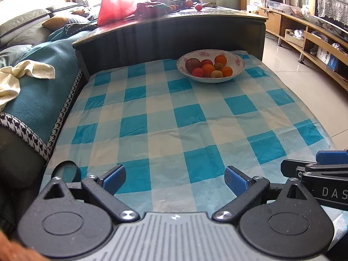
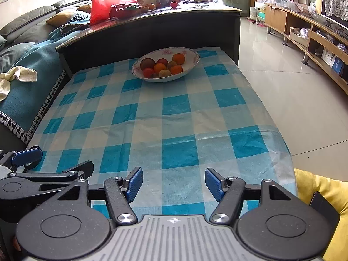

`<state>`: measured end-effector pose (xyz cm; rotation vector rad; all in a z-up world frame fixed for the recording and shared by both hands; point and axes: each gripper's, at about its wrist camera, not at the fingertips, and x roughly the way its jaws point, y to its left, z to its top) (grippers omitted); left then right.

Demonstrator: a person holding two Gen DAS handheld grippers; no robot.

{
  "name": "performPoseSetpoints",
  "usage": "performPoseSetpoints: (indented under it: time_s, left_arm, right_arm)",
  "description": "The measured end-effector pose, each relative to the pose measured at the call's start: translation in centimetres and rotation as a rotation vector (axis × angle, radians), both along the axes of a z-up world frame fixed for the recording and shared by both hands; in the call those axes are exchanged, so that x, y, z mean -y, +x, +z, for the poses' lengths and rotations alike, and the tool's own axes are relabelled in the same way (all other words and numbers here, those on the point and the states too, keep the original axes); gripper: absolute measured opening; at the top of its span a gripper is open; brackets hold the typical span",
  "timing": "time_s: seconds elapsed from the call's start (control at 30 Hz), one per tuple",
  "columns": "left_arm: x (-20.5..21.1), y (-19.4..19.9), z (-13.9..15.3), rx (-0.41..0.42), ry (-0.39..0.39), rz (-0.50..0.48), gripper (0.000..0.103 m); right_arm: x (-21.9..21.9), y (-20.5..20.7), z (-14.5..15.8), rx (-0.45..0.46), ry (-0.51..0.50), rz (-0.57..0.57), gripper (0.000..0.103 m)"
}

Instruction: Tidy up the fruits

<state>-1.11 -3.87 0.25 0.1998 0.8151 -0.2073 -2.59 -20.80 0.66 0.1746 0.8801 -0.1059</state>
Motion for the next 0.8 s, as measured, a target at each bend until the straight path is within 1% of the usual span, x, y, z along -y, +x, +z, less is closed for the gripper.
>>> performPoseSetpoints:
  time_s: [0.8]
  left_arm:
    - [-0.1,-0.2,-1.0,-0.032,0.014,0.017,0.103]
  right_arm:
    - [-0.2,0.0,-1.1,-0.035,-0.010,0.016,0.059]
